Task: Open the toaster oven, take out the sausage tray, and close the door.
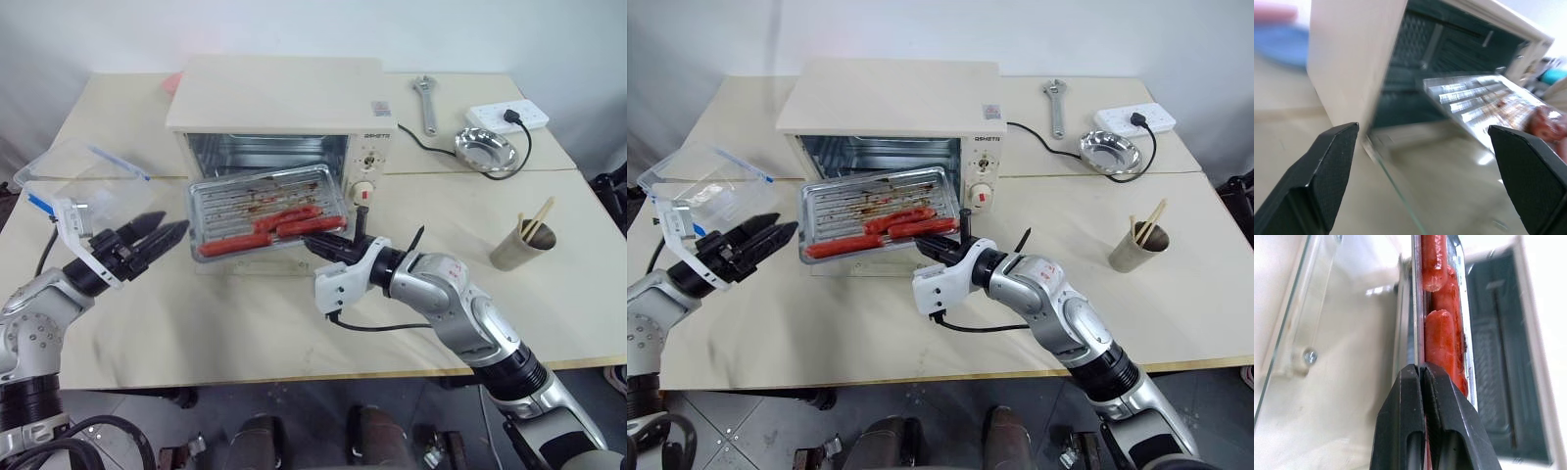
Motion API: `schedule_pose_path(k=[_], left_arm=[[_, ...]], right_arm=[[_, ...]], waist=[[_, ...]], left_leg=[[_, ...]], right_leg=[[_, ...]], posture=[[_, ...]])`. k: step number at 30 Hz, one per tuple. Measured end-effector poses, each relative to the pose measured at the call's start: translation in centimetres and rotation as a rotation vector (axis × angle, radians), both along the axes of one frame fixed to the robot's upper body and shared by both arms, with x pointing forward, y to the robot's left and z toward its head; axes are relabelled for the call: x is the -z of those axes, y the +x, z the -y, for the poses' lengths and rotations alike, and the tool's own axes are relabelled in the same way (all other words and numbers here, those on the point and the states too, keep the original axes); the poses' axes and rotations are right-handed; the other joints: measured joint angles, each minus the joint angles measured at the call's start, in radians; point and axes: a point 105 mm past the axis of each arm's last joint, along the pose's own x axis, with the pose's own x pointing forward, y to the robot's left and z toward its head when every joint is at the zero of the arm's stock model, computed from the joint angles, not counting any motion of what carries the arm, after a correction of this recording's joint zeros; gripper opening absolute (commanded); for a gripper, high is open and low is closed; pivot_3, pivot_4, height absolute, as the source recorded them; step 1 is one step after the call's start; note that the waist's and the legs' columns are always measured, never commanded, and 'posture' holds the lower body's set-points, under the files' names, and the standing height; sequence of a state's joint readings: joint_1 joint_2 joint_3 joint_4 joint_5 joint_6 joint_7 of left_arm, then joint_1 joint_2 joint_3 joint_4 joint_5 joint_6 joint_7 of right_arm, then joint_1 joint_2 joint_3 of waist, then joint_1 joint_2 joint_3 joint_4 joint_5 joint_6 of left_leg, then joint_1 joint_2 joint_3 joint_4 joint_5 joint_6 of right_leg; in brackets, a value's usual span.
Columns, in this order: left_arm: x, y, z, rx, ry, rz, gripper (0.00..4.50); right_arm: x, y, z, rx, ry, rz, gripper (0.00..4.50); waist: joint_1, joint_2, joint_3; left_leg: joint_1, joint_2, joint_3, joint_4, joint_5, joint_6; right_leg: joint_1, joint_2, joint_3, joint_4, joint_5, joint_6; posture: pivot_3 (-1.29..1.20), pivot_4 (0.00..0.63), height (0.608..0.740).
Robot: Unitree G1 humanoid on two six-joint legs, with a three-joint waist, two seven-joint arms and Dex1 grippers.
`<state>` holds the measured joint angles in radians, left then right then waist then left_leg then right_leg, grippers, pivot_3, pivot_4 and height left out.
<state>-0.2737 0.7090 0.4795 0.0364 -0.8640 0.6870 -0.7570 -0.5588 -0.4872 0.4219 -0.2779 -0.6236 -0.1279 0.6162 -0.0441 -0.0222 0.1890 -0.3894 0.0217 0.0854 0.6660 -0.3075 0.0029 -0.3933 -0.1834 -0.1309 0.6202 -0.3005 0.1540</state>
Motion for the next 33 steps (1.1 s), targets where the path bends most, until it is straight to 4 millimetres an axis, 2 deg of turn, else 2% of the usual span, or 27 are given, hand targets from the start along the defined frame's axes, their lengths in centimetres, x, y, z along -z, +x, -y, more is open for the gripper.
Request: schedule_pose_path(k=[8, 16, 21, 24, 33], left_arm=[[-0.9, -2.2, 1.3, 0.107, -0.280, -0.174, 4.50], [0.4, -2.6, 3.4, 0.212, -0.390, -0.333, 4.50], [0.8, -2.4, 3.8, 0.227, -0.431, -0.383, 4.50], [0.8, -2.6, 4.1, 0.250, -0.439, -0.400, 3.88], [0.8, -2.9, 4.3, 0.293, -0.461, -0.444, 1.04]], right_arm=[[-0.2, -0.7, 0.4, -0.078, -0.016, 0.020, 0.03], [-0.4, -1.3, 0.3, -0.126, -0.013, 0.024, 0.03], [-0.4, -1.3, 0.7, -0.139, -0.012, -0.005, 0.03], [-0.3, -1.7, 0.7, -0.175, -0.021, -0.033, 0.00], [0.2, -2.6, 1.1, -0.264, -0.045, -0.072, 0.00]], waist=[[0.014, 0.000, 0.000], [0.015, 0.000, 0.000], [0.014, 0.000, 0.000], [0.015, 0.000, 0.000], [0.015, 0.000, 0.000]], left_leg=[[0.001, -0.001, -0.004, 0.000, 0.000, 0.000], [0.001, -0.001, -0.005, 0.000, 0.000, 0.000], [0.001, -0.001, -0.004, 0.000, 0.000, 0.000], [0.001, -0.001, -0.004, 0.000, 0.000, 0.000], [0.001, -0.001, -0.004, 0.000, 0.000, 0.000]], right_leg=[[0.001, 0.000, 0.001, 0.000, 0.000, 0.000], [0.001, 0.000, 0.001, 0.000, 0.000, 0.000], [0.001, 0.000, 0.001, 0.000, 0.000, 0.000], [0.001, 0.000, 0.001, 0.000, 0.000, 0.000], [0.001, 0.000, 0.002, -0.001, 0.000, 0.000]], posture=[[0.00, 0.150, 0.740], [0.00, 0.150, 0.740], [0.00, 0.150, 0.740], [0.00, 0.150, 0.740], [0.00, 0.150, 0.740]])
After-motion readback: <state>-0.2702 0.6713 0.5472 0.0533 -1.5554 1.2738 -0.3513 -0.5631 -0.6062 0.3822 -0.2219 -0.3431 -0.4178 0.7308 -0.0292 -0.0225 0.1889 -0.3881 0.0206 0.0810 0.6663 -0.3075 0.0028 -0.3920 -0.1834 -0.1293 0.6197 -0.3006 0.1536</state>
